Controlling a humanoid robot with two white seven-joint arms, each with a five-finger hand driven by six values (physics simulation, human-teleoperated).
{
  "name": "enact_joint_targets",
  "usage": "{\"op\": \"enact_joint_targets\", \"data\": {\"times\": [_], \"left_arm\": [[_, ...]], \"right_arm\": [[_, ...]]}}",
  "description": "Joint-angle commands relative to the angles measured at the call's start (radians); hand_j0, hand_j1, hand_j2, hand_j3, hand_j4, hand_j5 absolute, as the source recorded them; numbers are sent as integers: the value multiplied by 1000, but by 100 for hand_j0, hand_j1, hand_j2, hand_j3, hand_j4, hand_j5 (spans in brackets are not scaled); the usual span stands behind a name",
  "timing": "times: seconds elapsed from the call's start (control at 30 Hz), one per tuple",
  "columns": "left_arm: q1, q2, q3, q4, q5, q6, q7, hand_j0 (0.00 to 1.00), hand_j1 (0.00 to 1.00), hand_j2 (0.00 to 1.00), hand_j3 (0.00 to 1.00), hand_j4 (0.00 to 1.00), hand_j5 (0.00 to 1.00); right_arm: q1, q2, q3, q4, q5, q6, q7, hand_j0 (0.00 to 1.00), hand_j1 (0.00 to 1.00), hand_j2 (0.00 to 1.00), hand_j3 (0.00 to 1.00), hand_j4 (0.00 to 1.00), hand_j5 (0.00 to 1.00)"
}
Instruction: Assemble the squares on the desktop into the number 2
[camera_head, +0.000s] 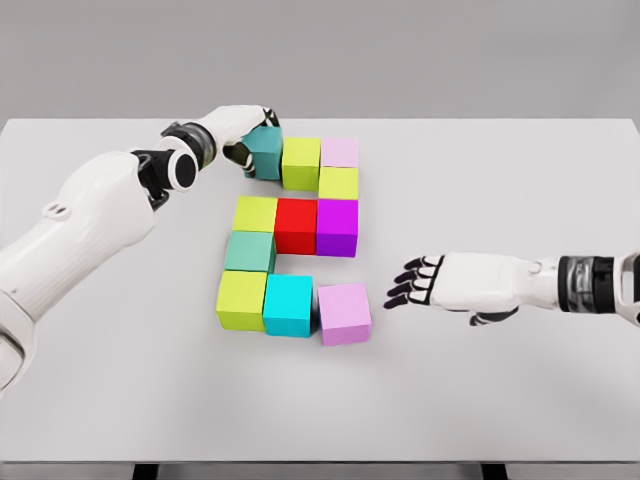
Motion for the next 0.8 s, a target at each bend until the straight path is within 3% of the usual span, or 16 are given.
{"op": "enact_joint_targets", "data": {"times": [0.0, 0.47, 0.63, 0.7, 0.77], "left_arm": [[0, 0, 1, -1, -2, -1, 1, 57, 57, 57, 57, 57, 57], [6, 0, 1, -3, -1, -4, -1, 62, 62, 62, 62, 62, 62], [6, 3, 1, -3, -1, -10, 1, 77, 77, 77, 77, 77, 77], [8, 3, 1, -4, -1, -13, 1, 92, 92, 92, 92, 92, 92], [6, 3, 1, -4, -1, -15, 1, 98, 98, 98, 98, 98, 98]], "right_arm": [[2, -5, 5, 0, 1, 3, 0, 100, 100, 100, 100, 100, 100], [-5, 4, 85, -2, 1, 3, 0, 100, 100, 100, 100, 100, 100], [-21, 25, 99, -2, 0, 3, 0, 100, 100, 100, 100, 100, 100], [-41, 36, 128, -2, 0, 3, 0, 100, 100, 100, 100, 100, 100], [-54, 47, 146, -2, -2, 3, 0, 100, 100, 100, 100, 100, 100]]}}
